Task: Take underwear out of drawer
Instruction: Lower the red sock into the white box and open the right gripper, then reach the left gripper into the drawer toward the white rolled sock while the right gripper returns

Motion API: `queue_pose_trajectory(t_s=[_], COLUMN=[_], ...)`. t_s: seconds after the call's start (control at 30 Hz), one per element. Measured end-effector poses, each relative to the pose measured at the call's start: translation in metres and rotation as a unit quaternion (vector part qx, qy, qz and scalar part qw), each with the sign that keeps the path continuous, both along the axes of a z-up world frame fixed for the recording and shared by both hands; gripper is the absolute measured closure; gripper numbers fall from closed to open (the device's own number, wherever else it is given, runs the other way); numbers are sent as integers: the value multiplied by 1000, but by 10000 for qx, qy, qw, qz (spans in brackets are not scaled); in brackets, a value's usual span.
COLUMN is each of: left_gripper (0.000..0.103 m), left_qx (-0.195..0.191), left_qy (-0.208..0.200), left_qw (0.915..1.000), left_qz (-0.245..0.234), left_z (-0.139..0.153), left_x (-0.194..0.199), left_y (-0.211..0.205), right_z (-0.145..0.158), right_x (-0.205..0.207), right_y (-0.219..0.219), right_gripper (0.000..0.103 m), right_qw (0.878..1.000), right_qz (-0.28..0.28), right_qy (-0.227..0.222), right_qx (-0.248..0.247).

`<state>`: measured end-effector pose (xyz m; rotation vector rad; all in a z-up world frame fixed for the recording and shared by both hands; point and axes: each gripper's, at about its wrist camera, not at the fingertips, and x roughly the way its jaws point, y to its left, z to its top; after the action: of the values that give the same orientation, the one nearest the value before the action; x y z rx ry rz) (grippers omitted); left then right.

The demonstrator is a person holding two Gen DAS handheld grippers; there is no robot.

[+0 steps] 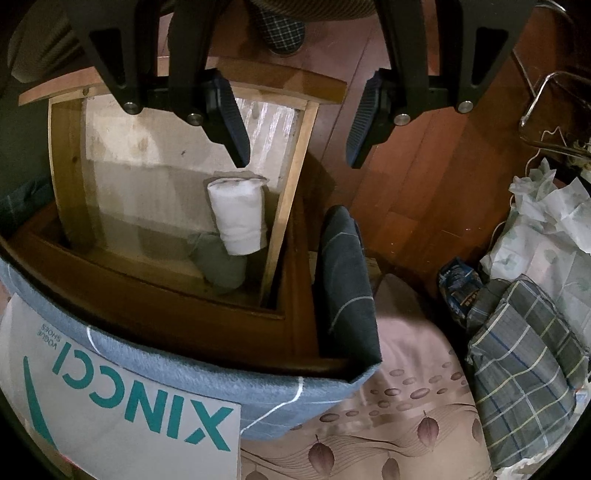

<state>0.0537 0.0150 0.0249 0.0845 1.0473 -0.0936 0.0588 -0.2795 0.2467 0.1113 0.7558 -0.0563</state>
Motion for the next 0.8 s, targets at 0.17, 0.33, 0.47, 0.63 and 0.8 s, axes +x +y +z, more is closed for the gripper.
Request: queue_pose_trajectory(t_s=[0.17,0.33,0.47,0.63,0.8], left_gripper=[47,47,47,47,47], left_qx=[-106,-279,-579,-697,-704], left_qy=[22,80,183,103,233], left_qw=[9999,9996,9981,9975,9971], left_qz=[27,34,-126,-90,-192], left_z=[1,3,3,7,1], left_x=[0,2,6,13,25], left_y=[5,9,9,2,-15], right_z=[-11,-54,-109,-182,-224], right_x=[-54,-108,-130,-138,-139], right_y=[10,29,41,49,49], right_gripper=[19,15,14,14,14], right_qw=[9995,9970,9959,9930,9913], right_qz=[191,443,657,705,602], right_qy=[-217,-307,68,734,1093], right_qx=[-95,-564,-618,-598,-414])
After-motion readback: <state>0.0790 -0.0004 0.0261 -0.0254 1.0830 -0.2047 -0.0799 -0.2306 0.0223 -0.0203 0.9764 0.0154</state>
